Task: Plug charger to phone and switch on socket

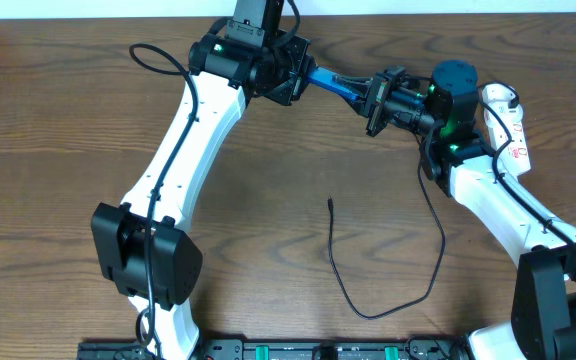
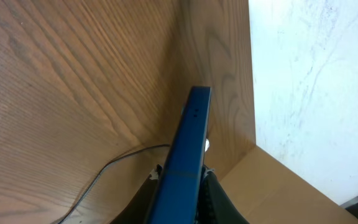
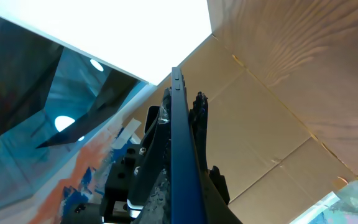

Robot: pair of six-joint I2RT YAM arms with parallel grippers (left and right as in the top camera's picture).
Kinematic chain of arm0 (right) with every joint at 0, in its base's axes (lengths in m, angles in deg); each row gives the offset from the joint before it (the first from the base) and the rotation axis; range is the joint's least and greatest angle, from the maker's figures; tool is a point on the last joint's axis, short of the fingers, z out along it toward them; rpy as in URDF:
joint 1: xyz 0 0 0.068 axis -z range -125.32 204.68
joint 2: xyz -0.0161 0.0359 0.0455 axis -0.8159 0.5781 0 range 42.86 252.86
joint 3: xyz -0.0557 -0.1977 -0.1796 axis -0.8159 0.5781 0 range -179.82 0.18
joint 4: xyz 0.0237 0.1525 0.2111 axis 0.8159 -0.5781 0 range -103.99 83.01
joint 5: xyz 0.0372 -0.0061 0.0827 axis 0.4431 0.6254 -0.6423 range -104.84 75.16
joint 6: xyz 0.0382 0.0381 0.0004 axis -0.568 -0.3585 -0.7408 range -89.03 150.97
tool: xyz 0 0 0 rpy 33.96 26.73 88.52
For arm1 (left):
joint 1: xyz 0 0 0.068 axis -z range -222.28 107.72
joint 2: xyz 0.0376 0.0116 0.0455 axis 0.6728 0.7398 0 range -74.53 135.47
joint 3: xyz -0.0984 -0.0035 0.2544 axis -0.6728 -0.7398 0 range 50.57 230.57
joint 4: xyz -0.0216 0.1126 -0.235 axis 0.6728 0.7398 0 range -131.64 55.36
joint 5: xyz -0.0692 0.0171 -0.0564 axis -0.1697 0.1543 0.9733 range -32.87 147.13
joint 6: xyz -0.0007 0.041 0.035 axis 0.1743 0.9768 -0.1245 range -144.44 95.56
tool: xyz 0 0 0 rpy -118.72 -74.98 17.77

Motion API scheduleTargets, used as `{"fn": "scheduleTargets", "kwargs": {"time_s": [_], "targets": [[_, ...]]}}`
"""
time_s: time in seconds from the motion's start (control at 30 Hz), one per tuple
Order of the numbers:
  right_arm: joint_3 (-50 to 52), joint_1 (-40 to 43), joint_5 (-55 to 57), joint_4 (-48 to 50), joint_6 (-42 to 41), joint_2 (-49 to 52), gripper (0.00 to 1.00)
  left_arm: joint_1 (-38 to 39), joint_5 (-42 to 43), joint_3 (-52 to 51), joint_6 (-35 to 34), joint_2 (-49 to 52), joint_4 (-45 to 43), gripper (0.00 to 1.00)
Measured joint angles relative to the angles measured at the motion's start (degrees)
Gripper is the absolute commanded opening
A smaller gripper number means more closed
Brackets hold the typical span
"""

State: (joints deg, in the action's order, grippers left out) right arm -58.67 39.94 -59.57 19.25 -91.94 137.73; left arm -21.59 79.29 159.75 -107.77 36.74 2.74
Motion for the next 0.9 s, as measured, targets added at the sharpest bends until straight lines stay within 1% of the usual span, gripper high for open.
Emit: {"fn": "scheduleTargets", "kwargs": {"time_s": [0.07,0.2,0.23,0.33,0.4,0.5,0.53,0.6,0.63,0.67,0.7,0.73,0.9], "targets": [[0.0,0.0,0.0,0.0,0.0,0.0,0.05,0.0,0.0,0.0,0.0,0.0,0.0,0.08],[0.0,-0.2,-0.3,0.2,1.3,0.0,0.23,0.0,-0.1,0.0,-0.2,0.0,0.8,0.08],[0.0,-0.3,-0.5,0.6,2.2,0.0,0.33,0.0,-0.2,0.0,-0.3,0.0,1.0,0.07],[0.0,-0.4,-0.6,1.0,3.4,0.0,0.44,0.0,-0.7,0.0,-0.3,0.0,1.6,0.07],[0.0,-0.4,-0.6,1.1,3.9,0.0,0.48,0.0,-0.7,0.0,-0.3,0.0,1.7,0.07],[0.0,-0.4,-0.7,1.2,4.3,0.0,0.49,0.0,-0.7,0.0,-0.2,0.0,1.7,0.07],[0.0,-0.4,-0.7,1.2,4.4,0.0,0.52,0.0,-0.7,0.0,-0.3,0.0,1.7,0.08],[0.0,-0.4,-0.7,1.2,4.7,0.0,0.64,0.0,-0.7,0.0,-0.2,0.0,1.7,0.07],[0.0,-0.4,-0.7,1.3,5.0,0.0,0.75,0.0,-0.7,0.0,-0.2,0.0,1.7,0.07],[0.0,-0.4,-0.6,1.3,4.9,0.0,0.83,0.0,-0.7,0.0,-0.2,0.0,1.7,0.07],[0.0,-0.4,-0.7,1.3,5.0,0.0,0.93,0.0,-0.7,0.0,-0.2,0.0,1.8,0.07],[0.0,-0.4,-0.6,1.2,5.0,0.0,0.99,-0.1,-0.7,0.0,-0.2,0.0,1.8,0.07],[0.0,-0.4,-0.7,1.0,8.9,0.0,0.99,-3.1,-0.2,0.0,0.0,0.0,1.9,0.08]]}}
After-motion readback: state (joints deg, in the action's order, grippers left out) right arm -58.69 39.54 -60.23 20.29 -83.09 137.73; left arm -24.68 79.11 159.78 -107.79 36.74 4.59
